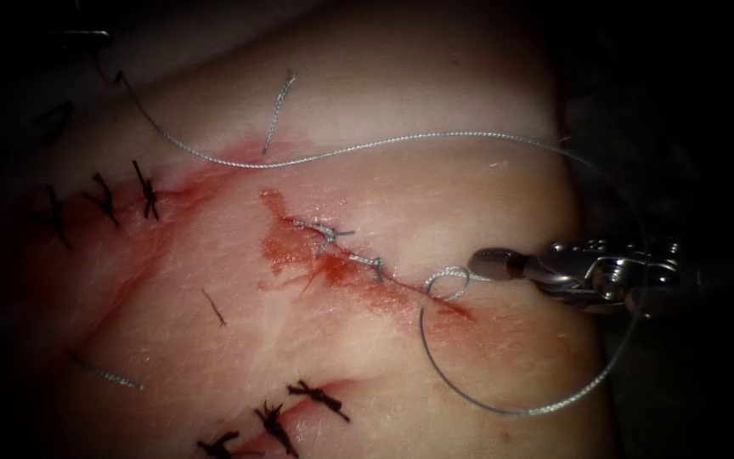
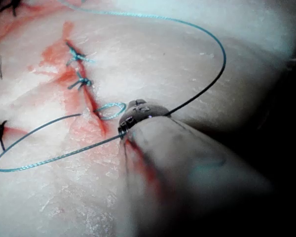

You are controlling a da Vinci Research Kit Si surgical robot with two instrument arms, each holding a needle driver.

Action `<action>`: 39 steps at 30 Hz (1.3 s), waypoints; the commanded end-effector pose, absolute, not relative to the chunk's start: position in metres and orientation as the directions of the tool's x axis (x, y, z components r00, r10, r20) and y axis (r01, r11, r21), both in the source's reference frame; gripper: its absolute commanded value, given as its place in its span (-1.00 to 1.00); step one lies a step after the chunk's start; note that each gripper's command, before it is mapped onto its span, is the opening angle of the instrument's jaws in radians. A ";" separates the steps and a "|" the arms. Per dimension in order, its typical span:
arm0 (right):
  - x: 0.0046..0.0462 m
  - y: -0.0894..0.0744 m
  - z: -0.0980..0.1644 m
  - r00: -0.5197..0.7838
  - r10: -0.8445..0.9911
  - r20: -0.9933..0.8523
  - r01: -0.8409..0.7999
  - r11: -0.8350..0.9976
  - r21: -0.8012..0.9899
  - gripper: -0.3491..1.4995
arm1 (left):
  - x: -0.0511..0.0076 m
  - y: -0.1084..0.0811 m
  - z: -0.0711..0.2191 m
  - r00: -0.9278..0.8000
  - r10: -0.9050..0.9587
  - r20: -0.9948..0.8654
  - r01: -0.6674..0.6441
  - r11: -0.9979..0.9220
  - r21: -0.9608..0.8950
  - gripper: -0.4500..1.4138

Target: Wound Closure

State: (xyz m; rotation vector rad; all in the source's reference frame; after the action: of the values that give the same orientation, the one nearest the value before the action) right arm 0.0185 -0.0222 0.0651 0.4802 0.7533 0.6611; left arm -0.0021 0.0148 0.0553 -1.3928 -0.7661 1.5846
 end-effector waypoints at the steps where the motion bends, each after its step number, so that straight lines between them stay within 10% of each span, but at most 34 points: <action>1: 0.0203 -0.023 0.065 0.550 0.682 -0.481 -0.360 0.714 0.601 -1.00 | -0.0027 0.015 0.056 0.001 0.896 -0.445 -0.207 -0.435 -0.876 -1.00; 39: 0.0245 -0.018 0.061 0.503 0.576 -0.644 -0.323 0.817 0.479 -1.00 | -0.0028 0.015 0.056 0.004 0.898 -0.440 -0.210 -0.429 -0.878 -1.00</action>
State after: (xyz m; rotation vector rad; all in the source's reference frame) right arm 0.0236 -0.0179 0.0613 0.3236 0.8864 0.5554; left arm -0.0023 0.0147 0.0553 -1.3887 -0.7653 1.5791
